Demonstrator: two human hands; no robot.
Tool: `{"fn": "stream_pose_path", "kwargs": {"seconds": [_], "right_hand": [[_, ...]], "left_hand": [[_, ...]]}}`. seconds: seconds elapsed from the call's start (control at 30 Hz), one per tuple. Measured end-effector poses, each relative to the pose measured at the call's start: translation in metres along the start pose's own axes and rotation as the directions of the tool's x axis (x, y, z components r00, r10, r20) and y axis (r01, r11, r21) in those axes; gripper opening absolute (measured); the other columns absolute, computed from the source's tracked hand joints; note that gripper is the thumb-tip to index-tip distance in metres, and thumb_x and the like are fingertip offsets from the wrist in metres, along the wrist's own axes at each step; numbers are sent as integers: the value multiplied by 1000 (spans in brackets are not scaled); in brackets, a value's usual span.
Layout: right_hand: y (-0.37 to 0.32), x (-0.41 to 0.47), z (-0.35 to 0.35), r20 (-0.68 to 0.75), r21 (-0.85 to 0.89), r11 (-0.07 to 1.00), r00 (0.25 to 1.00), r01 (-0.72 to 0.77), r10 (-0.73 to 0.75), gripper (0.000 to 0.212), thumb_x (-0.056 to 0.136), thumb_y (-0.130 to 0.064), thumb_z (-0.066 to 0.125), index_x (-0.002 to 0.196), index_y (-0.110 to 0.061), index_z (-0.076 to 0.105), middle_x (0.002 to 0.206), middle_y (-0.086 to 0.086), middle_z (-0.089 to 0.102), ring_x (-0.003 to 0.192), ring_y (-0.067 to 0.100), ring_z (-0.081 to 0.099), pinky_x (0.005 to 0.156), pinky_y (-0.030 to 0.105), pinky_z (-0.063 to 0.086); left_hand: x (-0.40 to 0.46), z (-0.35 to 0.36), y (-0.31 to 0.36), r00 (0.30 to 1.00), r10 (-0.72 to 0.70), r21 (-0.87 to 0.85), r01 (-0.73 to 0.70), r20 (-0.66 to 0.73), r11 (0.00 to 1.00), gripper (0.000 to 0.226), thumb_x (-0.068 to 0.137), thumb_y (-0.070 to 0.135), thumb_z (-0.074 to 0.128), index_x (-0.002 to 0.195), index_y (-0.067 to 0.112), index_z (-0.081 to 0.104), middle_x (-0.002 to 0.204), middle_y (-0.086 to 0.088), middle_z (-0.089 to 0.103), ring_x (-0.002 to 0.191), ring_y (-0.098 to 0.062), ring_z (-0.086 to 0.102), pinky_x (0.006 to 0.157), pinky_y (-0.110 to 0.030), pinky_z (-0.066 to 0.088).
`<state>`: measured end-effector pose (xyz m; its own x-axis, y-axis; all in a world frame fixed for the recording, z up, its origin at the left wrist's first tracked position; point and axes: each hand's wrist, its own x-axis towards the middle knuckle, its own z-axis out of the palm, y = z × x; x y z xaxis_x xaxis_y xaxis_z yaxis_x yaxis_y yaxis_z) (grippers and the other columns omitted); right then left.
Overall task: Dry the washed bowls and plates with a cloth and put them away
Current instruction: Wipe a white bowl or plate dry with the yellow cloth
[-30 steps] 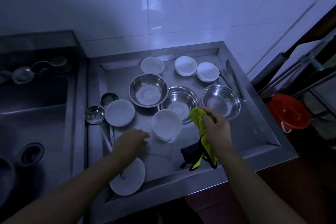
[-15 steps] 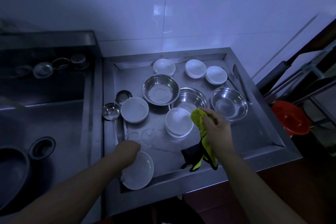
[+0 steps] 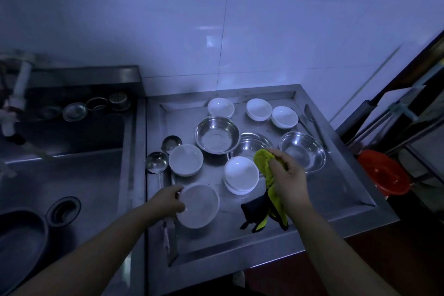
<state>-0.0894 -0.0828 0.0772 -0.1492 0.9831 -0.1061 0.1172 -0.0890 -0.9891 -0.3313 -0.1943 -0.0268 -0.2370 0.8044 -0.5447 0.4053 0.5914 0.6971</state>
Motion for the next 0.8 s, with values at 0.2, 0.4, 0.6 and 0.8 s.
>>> {"fn": "stream_pose_path", "kwargs": {"seconds": [0.2,0.4,0.6,0.8], "right_hand": [[-16,-4,21,77,105,993,996,45,-53,38,90,0,54,76,-29,75,73,-8,67,73,10,55,63,17,47],[-30,-9,41,147,229,973,989,-6,-28,21,89,-4,62,85,-21,74,82,9,64,80,20,56,75,29,48],[-53,-13,53,128,50,986,978,159,-164,16,86,-13,66,89,-28,61,61,-12,59,50,-1,49,46,10,41],[-73,-12,76,75,84,912,910,401,-407,21,84,-11,70,95,-17,53,97,-1,59,77,11,58,63,15,45]], "left_hand": [[-33,-34,31,957,266,341,-213,-117,916,41,64,26,75,102,23,59,97,7,57,85,-9,56,75,-29,52],[-71,-62,60,787,601,722,-333,-141,606,52,64,52,71,105,29,50,107,13,44,100,-8,43,75,-29,47],[-106,-87,82,642,704,673,-377,-306,636,53,54,46,82,97,23,62,91,13,53,78,-8,53,62,-19,41],[-114,-100,96,654,493,228,-450,-574,863,34,67,24,81,91,28,57,89,15,59,79,0,57,62,-12,42]]}}
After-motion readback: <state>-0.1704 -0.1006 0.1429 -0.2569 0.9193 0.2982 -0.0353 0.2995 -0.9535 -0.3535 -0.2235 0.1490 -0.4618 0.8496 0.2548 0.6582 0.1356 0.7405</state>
